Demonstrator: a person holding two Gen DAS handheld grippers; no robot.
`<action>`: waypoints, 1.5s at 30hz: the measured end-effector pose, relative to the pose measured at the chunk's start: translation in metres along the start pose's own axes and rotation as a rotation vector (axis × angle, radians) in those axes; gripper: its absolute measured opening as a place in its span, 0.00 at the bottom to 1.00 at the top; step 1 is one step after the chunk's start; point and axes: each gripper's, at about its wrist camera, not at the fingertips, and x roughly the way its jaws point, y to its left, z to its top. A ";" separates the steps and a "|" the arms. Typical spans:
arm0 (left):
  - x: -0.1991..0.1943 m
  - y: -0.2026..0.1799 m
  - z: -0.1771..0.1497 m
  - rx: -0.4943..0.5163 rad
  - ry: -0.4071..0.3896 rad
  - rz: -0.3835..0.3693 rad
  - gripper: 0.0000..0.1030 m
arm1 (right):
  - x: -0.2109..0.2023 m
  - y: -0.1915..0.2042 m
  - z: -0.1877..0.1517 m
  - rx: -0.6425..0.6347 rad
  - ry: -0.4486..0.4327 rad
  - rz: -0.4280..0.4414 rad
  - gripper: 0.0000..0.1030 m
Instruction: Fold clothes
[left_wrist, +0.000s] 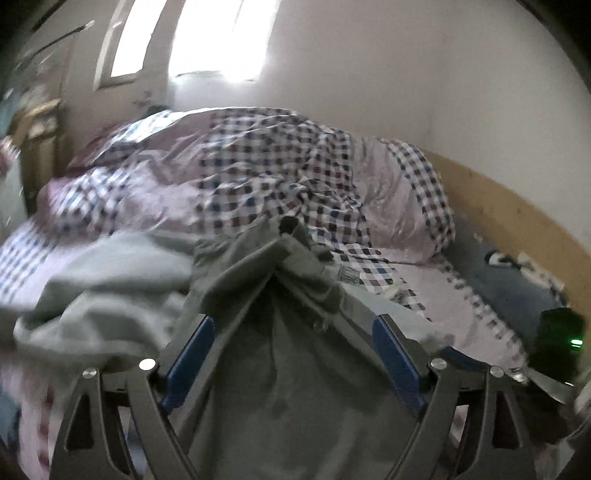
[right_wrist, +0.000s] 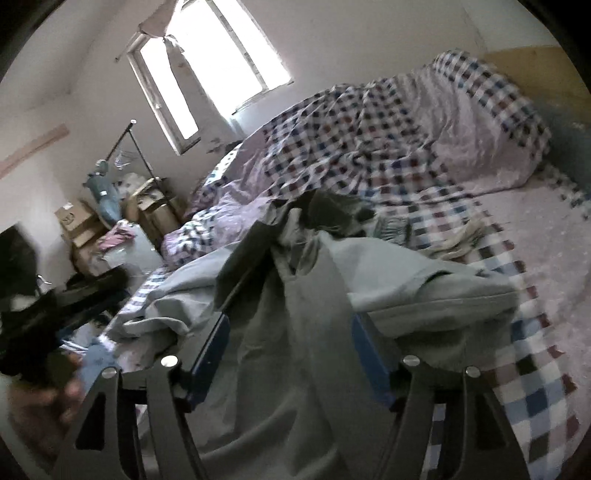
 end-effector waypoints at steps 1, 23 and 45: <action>0.015 -0.004 0.006 0.035 0.001 0.009 0.87 | 0.003 -0.004 0.000 0.005 -0.001 0.001 0.70; 0.196 -0.010 0.036 0.386 0.177 0.206 0.33 | 0.030 -0.051 -0.006 0.149 0.019 0.022 0.71; 0.115 0.166 0.079 -0.275 -0.046 0.145 0.02 | 0.036 -0.043 -0.010 0.102 0.038 0.000 0.72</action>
